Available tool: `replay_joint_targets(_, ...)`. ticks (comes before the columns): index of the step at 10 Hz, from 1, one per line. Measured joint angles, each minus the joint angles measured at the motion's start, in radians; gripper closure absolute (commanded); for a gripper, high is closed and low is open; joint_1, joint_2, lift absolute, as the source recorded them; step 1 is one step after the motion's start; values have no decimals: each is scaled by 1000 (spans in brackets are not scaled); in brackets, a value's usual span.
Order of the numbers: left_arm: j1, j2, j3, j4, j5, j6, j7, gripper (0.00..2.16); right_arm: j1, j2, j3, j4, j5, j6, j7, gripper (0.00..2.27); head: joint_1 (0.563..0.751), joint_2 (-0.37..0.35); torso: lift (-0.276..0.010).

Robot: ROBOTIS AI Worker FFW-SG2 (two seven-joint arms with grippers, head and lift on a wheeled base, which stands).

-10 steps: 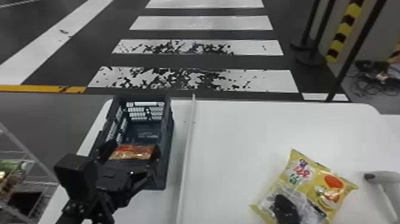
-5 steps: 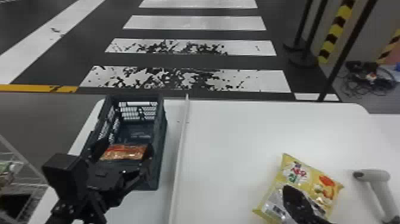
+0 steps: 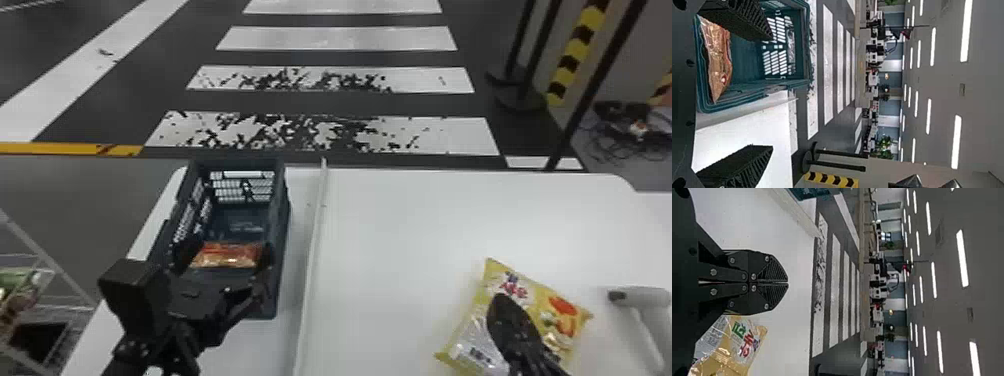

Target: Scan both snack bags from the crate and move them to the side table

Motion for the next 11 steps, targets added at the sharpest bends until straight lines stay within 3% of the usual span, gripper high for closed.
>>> replay_joint_targets(1, -6, 0, -8, 3, -2, 2, 0, -1, -3, 31, 21, 42, -34, -103, -105, 2243, 695, 25, -95)
replay_joint_targets(3, -8, 5, -14, 15, -4, 1, -1, -1, -48, 54, 94, 134, -47, -259, -378, 2243, 695, -30, -95)
replay_joint_targets(7, -8, 13, -15, 39, -4, -18, -1, -1, -136, 77, 183, 268, -65, -203, -424, 2243, 695, 35, -95)
replay_joint_targets(11, -4, 4, -16, 46, -4, -45, -2, -1, -142, 74, 213, 336, -56, -154, -478, 2243, 695, 54, -95)
